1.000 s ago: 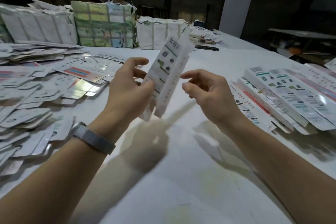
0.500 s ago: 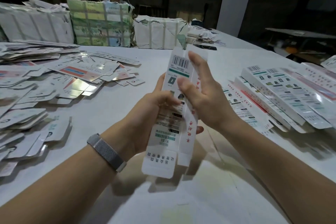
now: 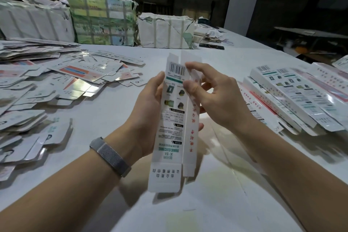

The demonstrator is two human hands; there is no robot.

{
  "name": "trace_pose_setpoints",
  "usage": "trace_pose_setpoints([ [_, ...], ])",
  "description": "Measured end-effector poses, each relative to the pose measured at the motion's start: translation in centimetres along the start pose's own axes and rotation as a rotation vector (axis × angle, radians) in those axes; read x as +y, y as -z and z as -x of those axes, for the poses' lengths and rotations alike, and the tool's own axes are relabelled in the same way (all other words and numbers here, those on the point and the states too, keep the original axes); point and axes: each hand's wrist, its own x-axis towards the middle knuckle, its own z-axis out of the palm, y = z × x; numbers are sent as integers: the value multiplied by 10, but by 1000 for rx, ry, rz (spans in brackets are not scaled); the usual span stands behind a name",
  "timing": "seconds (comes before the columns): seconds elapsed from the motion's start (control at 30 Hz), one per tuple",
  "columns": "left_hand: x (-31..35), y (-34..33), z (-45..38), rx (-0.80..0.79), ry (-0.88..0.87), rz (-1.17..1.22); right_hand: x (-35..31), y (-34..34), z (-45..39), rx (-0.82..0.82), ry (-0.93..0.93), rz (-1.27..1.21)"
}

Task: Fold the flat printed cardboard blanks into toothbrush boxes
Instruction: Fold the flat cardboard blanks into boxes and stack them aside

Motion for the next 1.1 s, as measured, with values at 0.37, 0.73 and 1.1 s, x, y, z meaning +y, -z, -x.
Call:
trace_pose_setpoints([
  [0.37, -2, -1, -2, -110, -15, -297, -6, 18, -5, 2, -1, 388],
  [0.73, -2, 2, -1, -153, -108, -395, -12, 31, -10, -42, 32, 86],
  [1.1, -1, 3, -4, -98, -247, -249, -17, 14, -4, -42, -22, -427],
])
